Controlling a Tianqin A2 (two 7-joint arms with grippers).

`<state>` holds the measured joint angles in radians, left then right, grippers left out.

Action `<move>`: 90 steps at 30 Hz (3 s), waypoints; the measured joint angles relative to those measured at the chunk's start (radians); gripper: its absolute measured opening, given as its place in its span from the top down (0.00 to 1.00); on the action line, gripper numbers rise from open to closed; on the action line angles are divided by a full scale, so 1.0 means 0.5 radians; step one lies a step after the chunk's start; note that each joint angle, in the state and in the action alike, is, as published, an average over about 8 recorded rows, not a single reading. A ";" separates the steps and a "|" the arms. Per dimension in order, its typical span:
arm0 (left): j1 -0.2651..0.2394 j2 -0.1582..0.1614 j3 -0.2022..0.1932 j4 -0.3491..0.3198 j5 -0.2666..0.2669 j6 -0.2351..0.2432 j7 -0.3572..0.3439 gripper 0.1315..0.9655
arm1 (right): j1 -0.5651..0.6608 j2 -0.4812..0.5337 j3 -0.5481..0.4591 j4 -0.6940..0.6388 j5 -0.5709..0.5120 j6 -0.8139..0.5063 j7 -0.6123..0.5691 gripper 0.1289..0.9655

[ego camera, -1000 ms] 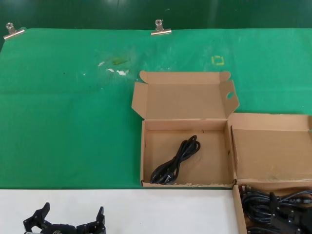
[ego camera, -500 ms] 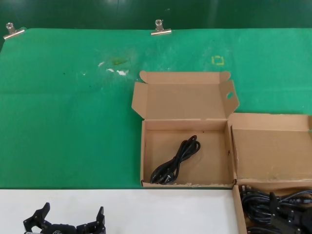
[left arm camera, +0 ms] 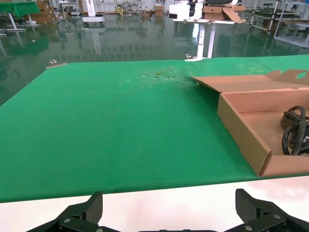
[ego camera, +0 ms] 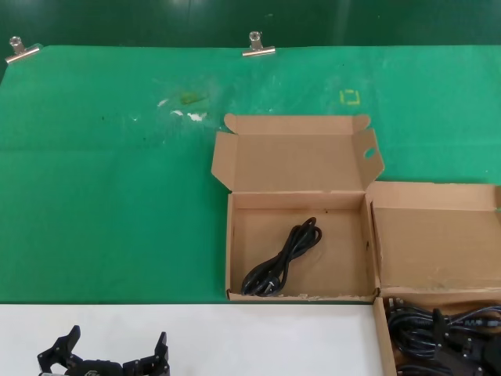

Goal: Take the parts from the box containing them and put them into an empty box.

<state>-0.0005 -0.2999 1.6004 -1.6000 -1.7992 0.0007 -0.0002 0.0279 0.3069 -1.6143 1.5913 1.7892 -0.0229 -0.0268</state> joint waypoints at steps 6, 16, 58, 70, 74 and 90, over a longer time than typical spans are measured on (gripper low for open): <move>0.000 0.000 0.000 0.000 0.000 0.000 0.000 0.00 | 0.000 0.000 0.000 0.000 0.000 0.000 0.000 0.00; 0.000 0.000 0.000 0.000 0.000 0.000 0.000 0.00 | 0.000 0.000 0.000 0.000 0.000 0.000 0.000 0.00; 0.000 0.000 0.000 0.000 0.000 0.000 0.000 0.00 | 0.000 0.000 0.000 0.000 0.000 0.000 0.000 0.00; 0.000 0.000 0.000 0.000 0.000 0.000 0.000 0.00 | 0.000 0.000 0.000 0.000 0.000 0.000 0.000 0.00; 0.000 0.000 0.000 0.000 0.000 0.000 0.000 0.00 | 0.000 0.000 0.000 0.000 0.000 0.000 0.000 0.00; 0.000 0.000 0.000 0.000 0.000 0.000 0.000 0.00 | 0.000 0.000 0.000 0.000 0.000 0.000 0.000 0.00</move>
<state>-0.0005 -0.2999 1.6004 -1.6000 -1.7992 0.0007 -0.0002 0.0279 0.3069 -1.6143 1.5913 1.7892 -0.0229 -0.0268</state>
